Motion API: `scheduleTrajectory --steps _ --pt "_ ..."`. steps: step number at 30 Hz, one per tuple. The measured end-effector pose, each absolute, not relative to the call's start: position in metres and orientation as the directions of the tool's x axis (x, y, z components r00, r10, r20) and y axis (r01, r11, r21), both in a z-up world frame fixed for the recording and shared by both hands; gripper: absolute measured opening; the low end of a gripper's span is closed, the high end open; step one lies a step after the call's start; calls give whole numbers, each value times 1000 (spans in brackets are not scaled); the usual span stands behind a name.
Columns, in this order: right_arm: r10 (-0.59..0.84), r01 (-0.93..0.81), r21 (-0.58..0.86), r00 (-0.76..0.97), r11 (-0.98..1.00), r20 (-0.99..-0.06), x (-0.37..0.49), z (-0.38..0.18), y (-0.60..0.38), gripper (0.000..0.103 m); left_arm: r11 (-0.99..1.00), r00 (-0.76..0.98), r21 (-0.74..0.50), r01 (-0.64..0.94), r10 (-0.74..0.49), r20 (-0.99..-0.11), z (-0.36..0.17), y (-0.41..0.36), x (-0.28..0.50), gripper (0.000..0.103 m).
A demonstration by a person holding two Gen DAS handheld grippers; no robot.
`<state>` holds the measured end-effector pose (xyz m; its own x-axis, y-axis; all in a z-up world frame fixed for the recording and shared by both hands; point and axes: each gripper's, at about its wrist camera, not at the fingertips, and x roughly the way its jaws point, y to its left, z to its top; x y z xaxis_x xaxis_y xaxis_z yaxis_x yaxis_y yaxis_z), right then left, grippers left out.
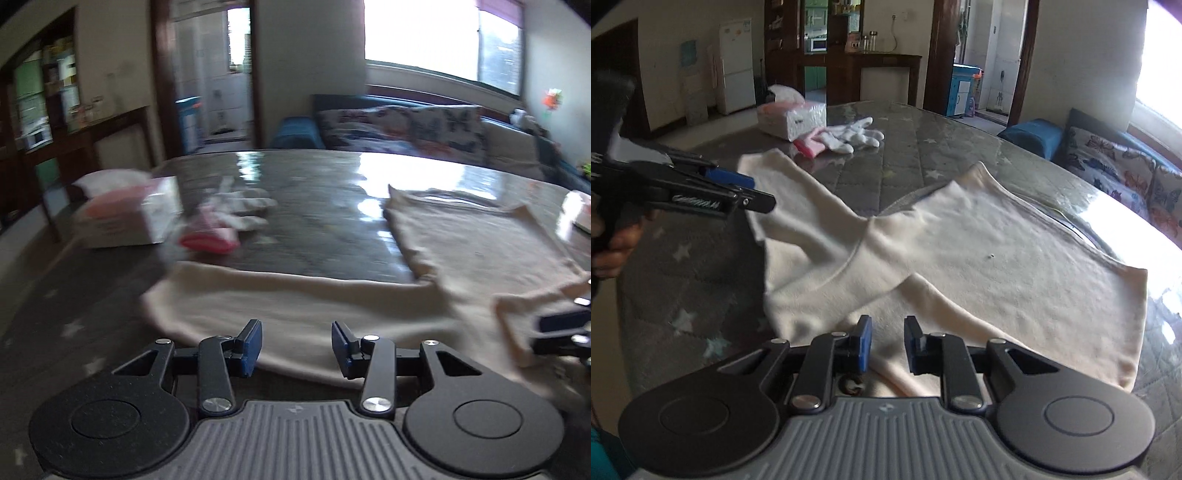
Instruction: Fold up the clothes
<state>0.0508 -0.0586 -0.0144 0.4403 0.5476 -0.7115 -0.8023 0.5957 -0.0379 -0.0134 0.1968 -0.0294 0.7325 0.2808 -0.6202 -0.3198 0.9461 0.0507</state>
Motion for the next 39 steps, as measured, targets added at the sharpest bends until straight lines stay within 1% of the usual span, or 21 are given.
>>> scheduleTrajectory --steps 4,7,13,14,16,17,18,19,21,24,28,35,39 --pt "550 -794 -30 446 607 -706 49 -8 -67 19 871 681 37 -489 408 -609 -30 233 -14 45" --pt "546 -789 -30 452 614 -705 47 -6 -73 19 827 645 34 -561 463 -608 -31 251 -12 45" --pt "550 -770 -12 466 638 -693 46 -1 -84 20 804 625 -18 -595 448 -640 -39 271 -3 43" --pt "550 -768 -10 469 641 -691 46 -1 -86 20 805 629 -29 -592 439 -642 -40 271 -2 40" --pt "550 -763 -8 473 646 -688 45 0 -89 20 810 638 -37 -585 432 -637 -42 270 -1 28" --pt "550 -761 -8 476 649 -686 45 0 -91 20 813 643 -37 -581 431 -633 -41 268 0 23" --pt "549 -757 -7 480 653 -684 45 1 -93 22 813 646 -40 -580 430 -630 -41 267 0 16" --pt "549 -753 -4 483 658 -682 45 1 -95 23 813 651 -47 -580 428 -627 -41 266 0 11" --pt "546 -744 0 490 668 -679 45 1 -99 24 818 667 -70 -570 412 -620 -37 263 -1 9" --pt "540 -729 7 501 684 -676 46 2 -107 24 840 710 -102 -532 377 -595 -24 252 -4 7" --pt "531 -705 14 521 709 -669 47 3 -120 24 891 787 -140 -431 296 -542 0 222 -7 6" --pt "504 -647 28 565 762 -653 47 3 -150 24 974 878 -170 -151 53 -475 32 140 1 6" --pt "485 -607 40 592 794 -643 48 4 -170 24 984 877 -175 -20 -66 -475 35 92 13 6"
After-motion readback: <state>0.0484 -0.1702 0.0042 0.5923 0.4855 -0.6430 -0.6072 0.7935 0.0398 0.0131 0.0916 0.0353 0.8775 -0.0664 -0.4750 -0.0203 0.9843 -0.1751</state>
